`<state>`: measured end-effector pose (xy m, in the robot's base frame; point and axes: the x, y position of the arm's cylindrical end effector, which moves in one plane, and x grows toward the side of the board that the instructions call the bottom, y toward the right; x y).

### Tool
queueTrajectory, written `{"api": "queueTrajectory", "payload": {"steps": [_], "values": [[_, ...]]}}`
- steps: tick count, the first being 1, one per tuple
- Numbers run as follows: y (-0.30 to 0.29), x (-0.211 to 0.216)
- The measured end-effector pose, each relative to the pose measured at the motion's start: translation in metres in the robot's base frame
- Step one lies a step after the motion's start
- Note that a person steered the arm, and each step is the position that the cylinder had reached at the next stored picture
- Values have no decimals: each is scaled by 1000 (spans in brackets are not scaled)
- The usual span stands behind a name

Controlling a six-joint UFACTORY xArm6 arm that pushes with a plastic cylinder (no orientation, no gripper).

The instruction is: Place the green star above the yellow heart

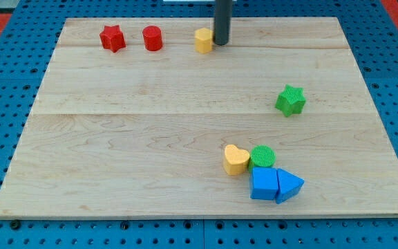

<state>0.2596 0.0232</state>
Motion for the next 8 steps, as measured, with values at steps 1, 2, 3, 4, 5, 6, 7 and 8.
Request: {"api": "queueTrajectory", "payload": {"steps": [1, 2, 3, 4, 5, 6, 7, 8], "values": [[-33, -3], [-4, 4], [86, 33], [189, 92], [244, 135], [238, 167], [180, 164], [109, 148]]}}
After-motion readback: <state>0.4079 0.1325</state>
